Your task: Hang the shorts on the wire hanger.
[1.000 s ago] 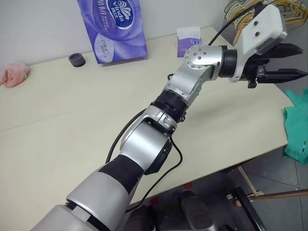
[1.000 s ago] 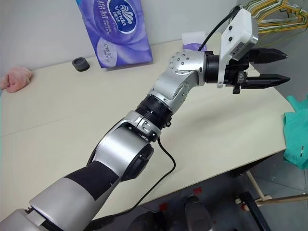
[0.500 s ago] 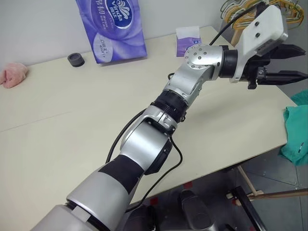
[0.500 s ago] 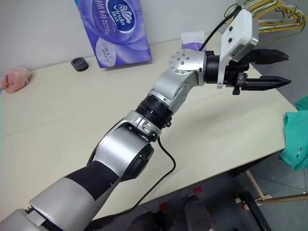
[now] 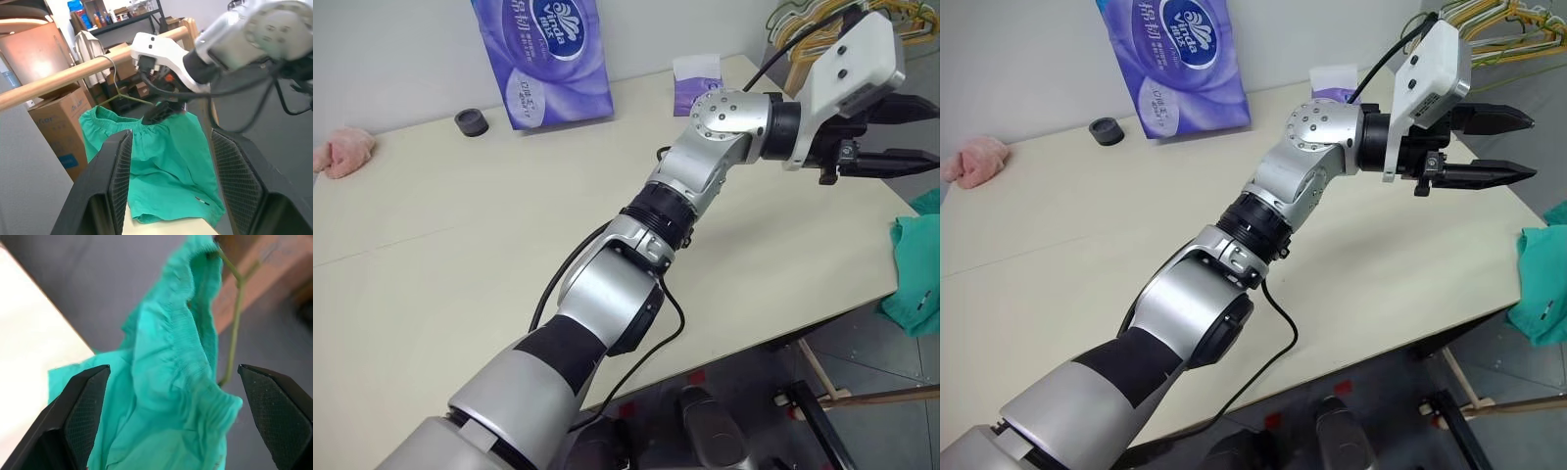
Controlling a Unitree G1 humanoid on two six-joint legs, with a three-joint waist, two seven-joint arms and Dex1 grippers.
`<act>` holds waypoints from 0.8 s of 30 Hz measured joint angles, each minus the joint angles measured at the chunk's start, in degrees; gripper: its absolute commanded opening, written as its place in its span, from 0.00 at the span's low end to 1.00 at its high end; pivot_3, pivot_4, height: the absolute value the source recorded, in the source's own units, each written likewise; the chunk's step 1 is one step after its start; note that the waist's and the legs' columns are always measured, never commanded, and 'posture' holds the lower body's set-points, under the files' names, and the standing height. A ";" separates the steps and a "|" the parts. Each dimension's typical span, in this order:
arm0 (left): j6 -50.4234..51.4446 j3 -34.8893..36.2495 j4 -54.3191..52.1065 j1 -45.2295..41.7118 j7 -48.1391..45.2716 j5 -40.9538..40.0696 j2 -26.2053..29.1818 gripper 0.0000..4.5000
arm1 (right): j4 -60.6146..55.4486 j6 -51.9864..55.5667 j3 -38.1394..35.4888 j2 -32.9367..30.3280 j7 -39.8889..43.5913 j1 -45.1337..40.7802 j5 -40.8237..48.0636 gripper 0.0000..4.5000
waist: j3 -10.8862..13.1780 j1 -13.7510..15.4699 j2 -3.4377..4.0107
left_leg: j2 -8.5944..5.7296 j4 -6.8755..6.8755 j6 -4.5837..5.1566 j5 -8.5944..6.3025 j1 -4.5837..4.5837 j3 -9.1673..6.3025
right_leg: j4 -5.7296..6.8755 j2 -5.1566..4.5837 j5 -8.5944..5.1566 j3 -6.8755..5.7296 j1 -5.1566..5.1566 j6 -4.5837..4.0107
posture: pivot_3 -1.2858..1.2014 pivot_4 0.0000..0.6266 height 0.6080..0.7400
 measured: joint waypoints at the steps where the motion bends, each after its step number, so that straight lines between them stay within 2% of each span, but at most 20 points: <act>1: 0.21 0.01 -0.22 0.04 0.08 0.00 0.04 0.60 | -1.90 -1.56 0.17 1.13 -0.29 0.64 -0.14 0.99 | 0.00 0.01 -0.02 | 0.00 0.04 -0.01 0.00 0.00 -0.01 | 0.03 0.15 0.00 0.02 0.00 0.01 | 0.41 0.27 1.00; 3: 0.55 -0.03 -1.30 0.12 0.27 0.05 0.07 0.60 | -5.17 -4.48 1.27 4.23 -1.24 0.87 -0.25 0.99 | -0.04 0.04 0.00 | 0.03 0.16 -0.01 0.01 -0.01 -0.02 | 0.07 0.20 0.03 0.02 0.01 0.05 | 0.42 0.26 1.00; 7: 2.61 -0.80 -6.38 2.93 3.34 1.59 0.47 0.60 | -10.08 -12.49 7.09 14.65 -3.64 2.60 -0.38 0.99 | -0.11 0.76 -0.05 | 0.10 0.55 -0.01 0.00 -0.02 -0.07 | 0.22 0.28 0.10 0.06 0.09 0.11 | 0.44 0.25 1.00; 11: 5.23 -2.72 -12.44 11.96 8.25 5.60 2.55 0.60 | -10.34 -18.36 12.79 22.90 -5.09 3.15 -0.22 0.99 | -0.12 2.37 -0.04 | -0.01 0.72 -0.10 0.07 0.12 -0.02 | 0.77 0.22 0.11 0.09 0.01 0.10 | 0.47 0.23 1.00; 16: 13.35 -3.17 -24.86 25.80 16.41 11.03 12.40 0.60 | -8.57 -28.99 19.86 31.28 -7.33 4.45 -1.45 0.99 | -0.36 3.77 -0.26 | 0.23 0.64 -0.65 0.40 0.27 -0.34 | 0.97 0.31 0.34 0.02 -0.04 -0.28 | 0.49 0.20 1.00; 18: 18.90 -2.04 -33.29 34.47 20.93 12.48 15.96 0.60 | -6.27 -36.02 24.41 35.25 -7.61 5.20 -2.30 0.99 | -0.65 4.56 -0.36 | 0.31 0.60 -0.88 0.54 0.26 -0.56 | 1.01 0.37 0.38 -0.14 -0.06 -0.35 | 0.50 0.19 1.00; 21: 24.37 -0.47 -40.52 43.38 28.06 14.73 18.01 0.60 | -2.95 -45.17 29.49 38.68 -7.36 6.16 -3.41 0.99 | -1.24 7.14 -0.69 | 0.28 0.64 -1.11 0.72 -0.10 -0.59 | 1.09 0.31 0.47 -0.22 -0.47 -0.49 | 0.52 0.17 1.00; 24: 30.32 7.51 -48.09 55.89 43.74 18.40 17.76 0.60 | 1.35 -55.23 35.46 44.03 -4.30 9.51 -2.76 0.99 | -2.71 9.06 -1.48 | 0.42 0.59 -1.19 0.76 -0.25 -0.67 | 1.01 0.34 0.49 -0.39 -0.62 -0.54 | 0.54 0.15 1.00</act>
